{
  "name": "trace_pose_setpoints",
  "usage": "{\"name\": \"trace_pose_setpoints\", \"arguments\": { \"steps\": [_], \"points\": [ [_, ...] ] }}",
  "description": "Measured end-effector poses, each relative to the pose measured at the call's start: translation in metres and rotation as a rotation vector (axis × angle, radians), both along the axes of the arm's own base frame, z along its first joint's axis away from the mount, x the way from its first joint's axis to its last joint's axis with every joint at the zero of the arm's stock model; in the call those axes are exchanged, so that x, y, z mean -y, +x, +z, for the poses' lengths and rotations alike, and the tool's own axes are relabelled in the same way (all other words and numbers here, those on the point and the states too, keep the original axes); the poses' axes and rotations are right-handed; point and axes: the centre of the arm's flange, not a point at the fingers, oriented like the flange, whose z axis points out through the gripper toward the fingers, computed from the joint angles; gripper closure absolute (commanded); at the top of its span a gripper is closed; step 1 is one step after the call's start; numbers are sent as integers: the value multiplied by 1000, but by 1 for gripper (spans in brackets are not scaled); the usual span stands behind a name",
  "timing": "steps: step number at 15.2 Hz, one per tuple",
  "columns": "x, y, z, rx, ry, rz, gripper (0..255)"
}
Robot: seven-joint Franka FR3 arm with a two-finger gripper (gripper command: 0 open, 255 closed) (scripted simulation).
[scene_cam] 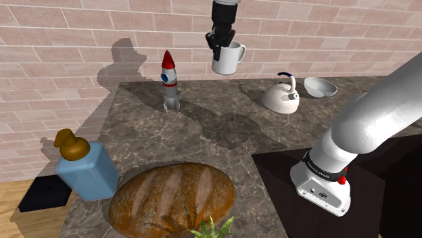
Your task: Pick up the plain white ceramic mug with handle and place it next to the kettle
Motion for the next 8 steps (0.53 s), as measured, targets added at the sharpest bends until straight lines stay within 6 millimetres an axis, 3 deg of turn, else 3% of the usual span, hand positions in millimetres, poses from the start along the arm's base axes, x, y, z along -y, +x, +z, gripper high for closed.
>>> {"name": "trace_pose_setpoints", "arguments": {
  "steps": [8],
  "points": [
    [104, 5, -2, 0, 0, 0, 255]
  ]
}}
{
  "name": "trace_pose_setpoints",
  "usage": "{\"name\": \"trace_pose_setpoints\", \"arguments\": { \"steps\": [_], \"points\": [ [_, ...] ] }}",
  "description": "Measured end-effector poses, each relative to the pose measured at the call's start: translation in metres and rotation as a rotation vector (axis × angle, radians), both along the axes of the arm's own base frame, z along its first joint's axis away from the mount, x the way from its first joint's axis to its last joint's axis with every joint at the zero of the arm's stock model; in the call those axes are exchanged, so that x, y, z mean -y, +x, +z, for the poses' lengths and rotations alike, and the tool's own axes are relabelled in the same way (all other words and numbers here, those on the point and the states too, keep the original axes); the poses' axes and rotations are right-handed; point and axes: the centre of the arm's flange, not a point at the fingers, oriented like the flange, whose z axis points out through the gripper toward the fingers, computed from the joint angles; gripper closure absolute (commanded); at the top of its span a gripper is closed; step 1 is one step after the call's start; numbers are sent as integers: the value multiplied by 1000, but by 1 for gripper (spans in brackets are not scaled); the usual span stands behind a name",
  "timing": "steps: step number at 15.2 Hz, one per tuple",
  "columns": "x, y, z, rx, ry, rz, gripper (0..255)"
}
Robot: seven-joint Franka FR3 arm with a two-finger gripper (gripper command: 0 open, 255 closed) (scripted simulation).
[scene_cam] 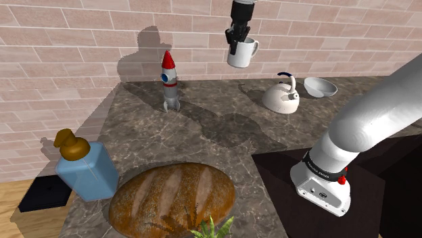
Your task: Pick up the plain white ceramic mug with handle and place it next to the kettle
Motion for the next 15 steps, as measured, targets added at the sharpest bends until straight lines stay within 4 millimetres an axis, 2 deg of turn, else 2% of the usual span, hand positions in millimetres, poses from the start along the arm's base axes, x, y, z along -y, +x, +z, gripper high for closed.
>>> {"name": "trace_pose_setpoints", "arguments": {
  "steps": [2, 15],
  "points": [
    [31, 0, 2, 0, 0, -1, 255],
    [196, 5, 0, 0, 1, 0, 255]
  ]
}}
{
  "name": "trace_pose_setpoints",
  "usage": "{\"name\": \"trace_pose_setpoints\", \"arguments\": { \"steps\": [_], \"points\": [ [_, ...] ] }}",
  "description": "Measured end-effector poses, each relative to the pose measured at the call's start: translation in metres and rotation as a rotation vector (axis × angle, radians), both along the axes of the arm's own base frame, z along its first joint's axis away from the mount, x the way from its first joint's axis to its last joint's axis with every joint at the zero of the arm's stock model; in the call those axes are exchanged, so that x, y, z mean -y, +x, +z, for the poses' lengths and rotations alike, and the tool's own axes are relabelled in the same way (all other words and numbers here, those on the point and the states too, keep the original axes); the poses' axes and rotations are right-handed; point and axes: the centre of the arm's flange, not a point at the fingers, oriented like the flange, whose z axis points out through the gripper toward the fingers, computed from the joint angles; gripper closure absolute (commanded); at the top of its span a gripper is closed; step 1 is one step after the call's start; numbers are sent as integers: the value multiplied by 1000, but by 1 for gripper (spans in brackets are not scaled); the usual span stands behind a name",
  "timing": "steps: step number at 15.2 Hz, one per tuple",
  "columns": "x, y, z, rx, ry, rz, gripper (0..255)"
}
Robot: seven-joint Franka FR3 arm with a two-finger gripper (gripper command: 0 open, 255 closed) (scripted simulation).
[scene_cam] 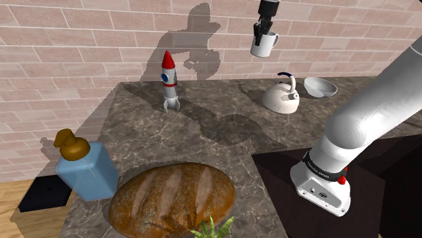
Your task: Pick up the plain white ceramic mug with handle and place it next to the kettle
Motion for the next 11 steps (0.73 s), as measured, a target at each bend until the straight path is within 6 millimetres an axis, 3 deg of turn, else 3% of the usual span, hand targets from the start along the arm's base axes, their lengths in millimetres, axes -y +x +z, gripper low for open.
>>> {"name": "trace_pose_setpoints", "arguments": {
  "steps": [11],
  "points": [
    [147, 9, 2, 0, 0, -1, 255]
  ]
}}
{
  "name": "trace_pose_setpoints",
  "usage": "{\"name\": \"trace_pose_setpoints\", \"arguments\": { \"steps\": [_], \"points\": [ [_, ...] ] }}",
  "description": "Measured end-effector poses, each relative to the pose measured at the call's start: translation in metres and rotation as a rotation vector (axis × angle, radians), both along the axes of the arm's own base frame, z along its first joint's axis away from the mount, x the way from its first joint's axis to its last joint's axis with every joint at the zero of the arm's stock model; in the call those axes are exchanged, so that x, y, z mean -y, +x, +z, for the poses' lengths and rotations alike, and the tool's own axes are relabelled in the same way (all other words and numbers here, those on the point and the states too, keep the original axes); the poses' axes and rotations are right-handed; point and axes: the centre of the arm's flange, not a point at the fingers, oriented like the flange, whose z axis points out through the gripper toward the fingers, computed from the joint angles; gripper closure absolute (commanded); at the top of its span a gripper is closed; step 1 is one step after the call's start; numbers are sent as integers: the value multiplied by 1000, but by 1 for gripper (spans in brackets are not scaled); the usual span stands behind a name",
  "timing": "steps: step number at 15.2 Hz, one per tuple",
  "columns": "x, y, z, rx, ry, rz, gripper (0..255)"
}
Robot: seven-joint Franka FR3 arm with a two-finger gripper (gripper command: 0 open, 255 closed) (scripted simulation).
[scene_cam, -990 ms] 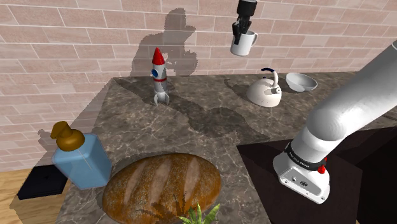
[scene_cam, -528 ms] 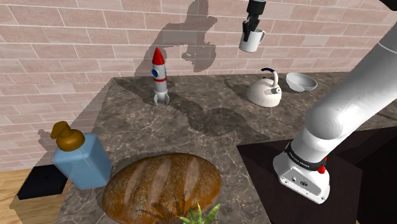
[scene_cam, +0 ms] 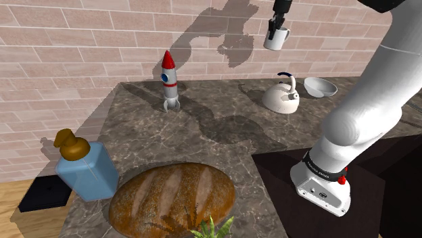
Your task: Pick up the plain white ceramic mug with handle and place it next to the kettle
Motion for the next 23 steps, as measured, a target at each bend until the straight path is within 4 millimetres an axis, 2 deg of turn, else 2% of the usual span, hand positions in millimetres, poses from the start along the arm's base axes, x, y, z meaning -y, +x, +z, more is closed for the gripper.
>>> {"name": "trace_pose_setpoints", "arguments": {
  "steps": [3, 4, 23],
  "points": [
    [39, -2, 3, 0, 0, 0, 255],
    [45, -1, -1, 0, 0, 0, 255],
    [50, 1, -101, -1, 0, 2, 255]
  ]
}}
